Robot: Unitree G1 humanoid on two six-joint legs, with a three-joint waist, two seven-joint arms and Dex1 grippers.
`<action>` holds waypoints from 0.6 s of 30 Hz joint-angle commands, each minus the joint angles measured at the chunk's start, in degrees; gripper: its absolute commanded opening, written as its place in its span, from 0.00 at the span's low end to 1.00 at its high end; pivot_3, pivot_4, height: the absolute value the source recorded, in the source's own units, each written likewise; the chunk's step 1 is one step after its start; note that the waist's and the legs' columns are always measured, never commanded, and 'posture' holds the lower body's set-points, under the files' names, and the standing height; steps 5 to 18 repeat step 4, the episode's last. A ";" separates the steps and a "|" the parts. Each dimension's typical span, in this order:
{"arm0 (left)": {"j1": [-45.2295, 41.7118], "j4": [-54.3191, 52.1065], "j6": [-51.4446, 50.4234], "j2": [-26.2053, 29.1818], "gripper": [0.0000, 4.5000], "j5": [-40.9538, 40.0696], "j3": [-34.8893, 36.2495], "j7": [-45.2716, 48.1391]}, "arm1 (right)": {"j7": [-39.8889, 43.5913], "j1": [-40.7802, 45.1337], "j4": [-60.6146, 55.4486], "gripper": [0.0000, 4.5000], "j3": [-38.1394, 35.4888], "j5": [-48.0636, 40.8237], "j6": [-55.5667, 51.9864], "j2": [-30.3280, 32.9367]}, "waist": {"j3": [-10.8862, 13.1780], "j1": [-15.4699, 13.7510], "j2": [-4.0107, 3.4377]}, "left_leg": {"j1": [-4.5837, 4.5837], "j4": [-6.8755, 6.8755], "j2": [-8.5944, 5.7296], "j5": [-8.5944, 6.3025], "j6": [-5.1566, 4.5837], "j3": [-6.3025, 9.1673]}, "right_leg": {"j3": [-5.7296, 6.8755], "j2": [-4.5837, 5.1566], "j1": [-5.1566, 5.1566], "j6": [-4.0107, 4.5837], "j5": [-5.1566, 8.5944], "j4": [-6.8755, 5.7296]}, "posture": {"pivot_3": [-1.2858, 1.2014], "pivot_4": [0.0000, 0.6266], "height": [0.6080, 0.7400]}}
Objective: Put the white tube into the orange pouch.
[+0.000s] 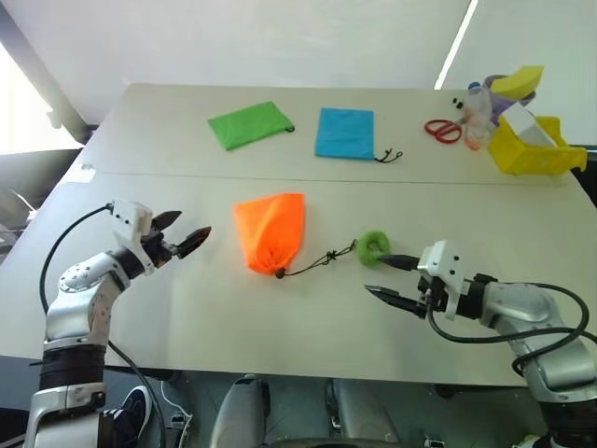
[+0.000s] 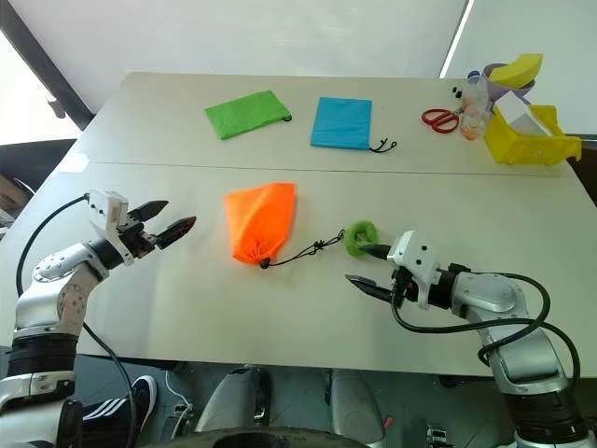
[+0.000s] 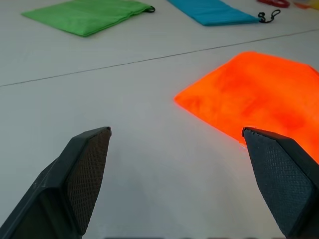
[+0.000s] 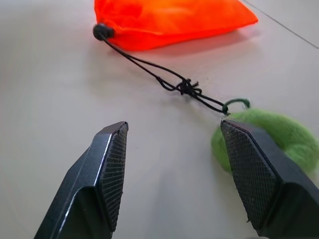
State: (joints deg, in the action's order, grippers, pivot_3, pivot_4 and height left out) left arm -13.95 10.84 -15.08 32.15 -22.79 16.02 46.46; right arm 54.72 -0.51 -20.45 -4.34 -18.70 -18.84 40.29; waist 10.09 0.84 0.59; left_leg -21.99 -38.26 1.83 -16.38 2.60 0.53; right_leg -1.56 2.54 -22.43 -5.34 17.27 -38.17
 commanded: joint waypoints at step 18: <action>0.95 0.39 3.18 0.65 1.00 -1.78 2.84 0.81 | 1.42 0.35 0.69 0.68 -0.98 -0.78 2.60 1.72 | 0.00 -0.12 0.00 | -0.03 0.02 -0.01 0.00 0.00 0.00 | 0.00 0.05 -0.01 0.00 0.00 0.02 | 0.52 0.24 1.00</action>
